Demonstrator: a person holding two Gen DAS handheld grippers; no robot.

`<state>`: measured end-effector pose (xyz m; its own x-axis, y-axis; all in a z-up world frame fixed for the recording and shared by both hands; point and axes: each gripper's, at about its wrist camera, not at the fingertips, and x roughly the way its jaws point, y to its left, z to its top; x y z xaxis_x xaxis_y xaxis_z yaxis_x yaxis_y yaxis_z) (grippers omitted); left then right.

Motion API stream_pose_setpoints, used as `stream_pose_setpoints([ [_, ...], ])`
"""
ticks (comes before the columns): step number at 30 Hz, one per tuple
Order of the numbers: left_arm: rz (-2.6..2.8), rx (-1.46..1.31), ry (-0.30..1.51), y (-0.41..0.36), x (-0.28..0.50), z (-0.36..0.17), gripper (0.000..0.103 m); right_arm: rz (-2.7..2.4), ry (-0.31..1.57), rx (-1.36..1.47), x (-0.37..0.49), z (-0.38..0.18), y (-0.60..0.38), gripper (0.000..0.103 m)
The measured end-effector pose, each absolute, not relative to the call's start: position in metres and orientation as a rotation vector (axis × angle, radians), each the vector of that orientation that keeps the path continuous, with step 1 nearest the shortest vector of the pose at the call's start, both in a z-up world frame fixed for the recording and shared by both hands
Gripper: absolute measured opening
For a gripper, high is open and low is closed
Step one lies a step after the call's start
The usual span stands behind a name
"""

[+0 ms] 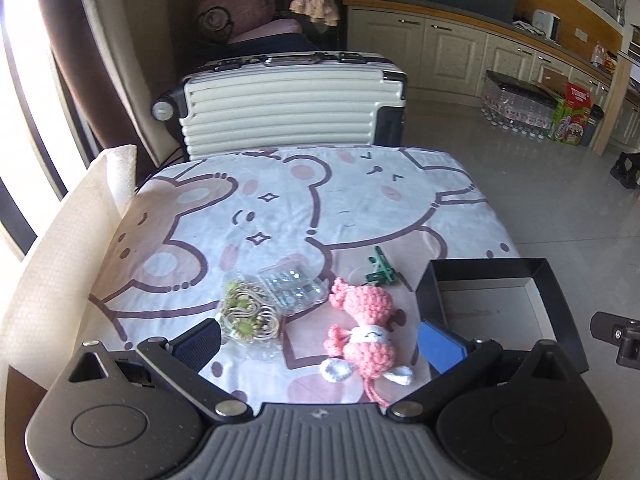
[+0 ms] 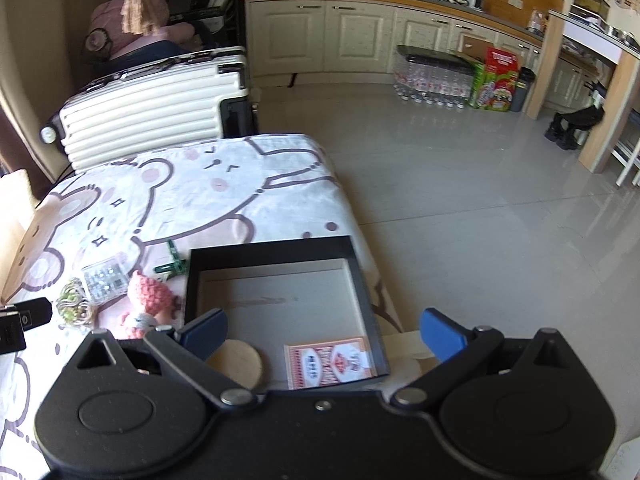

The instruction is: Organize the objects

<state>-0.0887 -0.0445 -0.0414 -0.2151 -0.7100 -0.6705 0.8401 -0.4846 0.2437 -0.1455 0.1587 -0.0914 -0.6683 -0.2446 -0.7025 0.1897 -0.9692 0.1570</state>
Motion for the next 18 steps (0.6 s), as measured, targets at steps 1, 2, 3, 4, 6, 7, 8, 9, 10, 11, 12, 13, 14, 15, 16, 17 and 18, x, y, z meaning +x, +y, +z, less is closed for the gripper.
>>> stream_pose_setpoints([
  [1, -1.868, 0.908, 0.211, -0.047, -0.085, -0.04, 0.103, -2.663, -0.099, 1.135, -0.145, -0.09, 0.155, 0.103],
  [2, -1.863, 0.905, 0.213, -0.049, -0.081, -0.039, 0.103, -2.657, -0.096, 1.131, -0.145, -0.089, 0.149, 0.103],
  [3, -1.857, 0.902, 0.214, -0.051, -0.077, -0.037, 0.103, -2.651, -0.093, 1.127, -0.145, -0.088, 0.144, 0.103],
  [4, -1.85, 0.899, 0.215, -0.053, -0.072, -0.036, 0.103, -2.645, -0.092, 1.122, -0.144, -0.087, 0.14, 0.103],
  [6, -1.837, 0.894, 0.216, -0.057, -0.065, -0.034, 0.103, -2.632, -0.087, 1.112, -0.144, -0.085, 0.131, 0.103],
  [7, -1.83, 0.892, 0.218, -0.059, -0.06, -0.033, 0.103, -2.632, -0.087, 1.111, -0.143, -0.084, 0.126, 0.103],
  [8, -1.825, 0.89, 0.219, -0.061, -0.056, -0.032, 0.103, -2.625, -0.081, 1.107, -0.143, -0.083, 0.121, 0.103],
  [9, -1.818, 0.887, 0.22, -0.062, -0.052, -0.031, 0.103, -2.621, -0.077, 1.103, -0.142, -0.082, 0.117, 0.103],
  [10, -1.812, 0.884, 0.221, -0.064, -0.048, -0.029, 0.103, -2.616, -0.073, 1.099, -0.142, -0.081, 0.112, 0.103],
  [11, -1.807, 0.88, 0.223, -0.065, -0.044, -0.028, 0.103, -2.61, -0.07, 1.096, -0.141, -0.08, 0.108, 0.103],
  [12, -1.803, 0.877, 0.224, -0.066, -0.041, -0.027, 0.103, -2.603, -0.068, 1.091, -0.14, -0.079, 0.102, 0.103],
  [13, -1.798, 0.875, 0.226, -0.068, -0.037, -0.026, 0.103, -2.598, -0.065, 1.087, -0.139, -0.078, 0.098, 0.103],
  [14, -1.794, 0.873, 0.227, -0.069, -0.035, -0.025, 0.103, -2.592, -0.062, 1.083, -0.139, -0.077, 0.094, 0.103],
  [15, -1.791, 0.871, 0.228, -0.07, -0.031, -0.024, 0.103, -2.586, -0.058, 1.078, -0.137, -0.076, 0.09, 0.103],
  [16, -1.788, 0.869, 0.227, -0.071, -0.028, -0.023, 0.103, -2.582, -0.053, 1.074, -0.136, -0.075, 0.087, 0.103],
  [17, -1.784, 0.866, 0.227, -0.072, -0.025, -0.022, 0.103, -2.576, -0.048, 1.07, -0.136, -0.074, 0.083, 0.103],
  [18, -1.782, 0.864, 0.227, -0.072, -0.023, -0.021, 0.103, -2.634, -0.079, 1.095, -0.136, -0.073, 0.08, 0.103],
])
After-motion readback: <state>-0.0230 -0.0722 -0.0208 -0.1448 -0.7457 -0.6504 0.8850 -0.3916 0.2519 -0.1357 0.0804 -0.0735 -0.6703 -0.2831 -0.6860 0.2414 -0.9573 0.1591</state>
